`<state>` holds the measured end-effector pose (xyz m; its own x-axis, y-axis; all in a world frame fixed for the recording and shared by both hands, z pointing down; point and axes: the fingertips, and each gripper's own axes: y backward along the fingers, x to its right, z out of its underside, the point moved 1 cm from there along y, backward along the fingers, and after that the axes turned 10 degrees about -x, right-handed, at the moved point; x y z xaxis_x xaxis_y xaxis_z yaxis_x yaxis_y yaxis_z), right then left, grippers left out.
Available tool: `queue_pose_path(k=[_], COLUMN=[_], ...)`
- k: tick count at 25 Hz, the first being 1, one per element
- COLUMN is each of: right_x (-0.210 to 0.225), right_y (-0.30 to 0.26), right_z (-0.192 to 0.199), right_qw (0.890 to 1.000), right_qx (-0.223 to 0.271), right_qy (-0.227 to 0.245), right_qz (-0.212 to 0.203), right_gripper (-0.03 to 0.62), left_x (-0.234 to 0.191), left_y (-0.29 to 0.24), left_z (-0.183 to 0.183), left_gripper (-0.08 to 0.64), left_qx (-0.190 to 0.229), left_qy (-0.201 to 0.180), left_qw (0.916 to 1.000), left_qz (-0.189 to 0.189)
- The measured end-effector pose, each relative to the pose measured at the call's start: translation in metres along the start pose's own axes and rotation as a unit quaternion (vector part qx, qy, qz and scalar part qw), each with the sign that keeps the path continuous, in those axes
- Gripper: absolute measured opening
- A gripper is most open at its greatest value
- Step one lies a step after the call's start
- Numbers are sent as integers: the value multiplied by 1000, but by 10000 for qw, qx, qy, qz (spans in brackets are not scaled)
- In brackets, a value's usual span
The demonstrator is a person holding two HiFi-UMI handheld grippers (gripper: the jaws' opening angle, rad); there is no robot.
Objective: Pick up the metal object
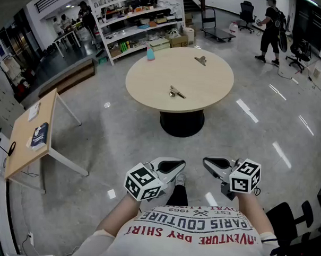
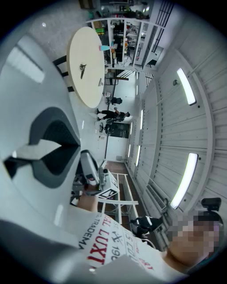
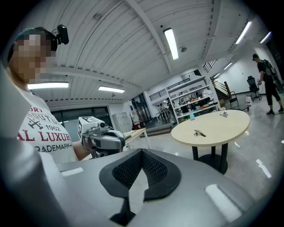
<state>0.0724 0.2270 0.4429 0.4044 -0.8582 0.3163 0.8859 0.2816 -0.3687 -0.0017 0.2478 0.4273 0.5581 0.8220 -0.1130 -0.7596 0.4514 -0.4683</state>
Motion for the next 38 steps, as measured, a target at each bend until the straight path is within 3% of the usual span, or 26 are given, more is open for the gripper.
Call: queue_pose_path(k=[4, 10, 16, 20, 37, 38], right_x=[62, 177, 265, 296, 400, 408], right_y=[-44, -118, -156, -174, -216, -216], right_z=[-12, -80, -175, -202, -219, -219], right_qw=[10000, 9997, 9994, 9987, 9997, 9996], right_qx=[-94, -44, 134, 149, -250, -268], right_qy=[-9, -207, 42, 227, -59, -100], right_qz=[9, 119, 332, 436, 41, 31], right_gripper=[2, 2, 2, 1, 1, 2], left_x=[-80, -226, -347, -389, -481, -489], left_y=[-30, -64, -86, -99, -174, -182], left_z=[-3, -31, -101, -113, -102, -97], left_gripper=[3, 3, 3, 3, 5, 64], left_qx=[40, -60, 79, 81, -454, -546], left_qy=[188, 245, 110, 97, 309, 297], left_qw=[9998, 9996, 9996, 9996, 9972, 9966], left_qz=[-37, -127, -233, -266, -513, -543])
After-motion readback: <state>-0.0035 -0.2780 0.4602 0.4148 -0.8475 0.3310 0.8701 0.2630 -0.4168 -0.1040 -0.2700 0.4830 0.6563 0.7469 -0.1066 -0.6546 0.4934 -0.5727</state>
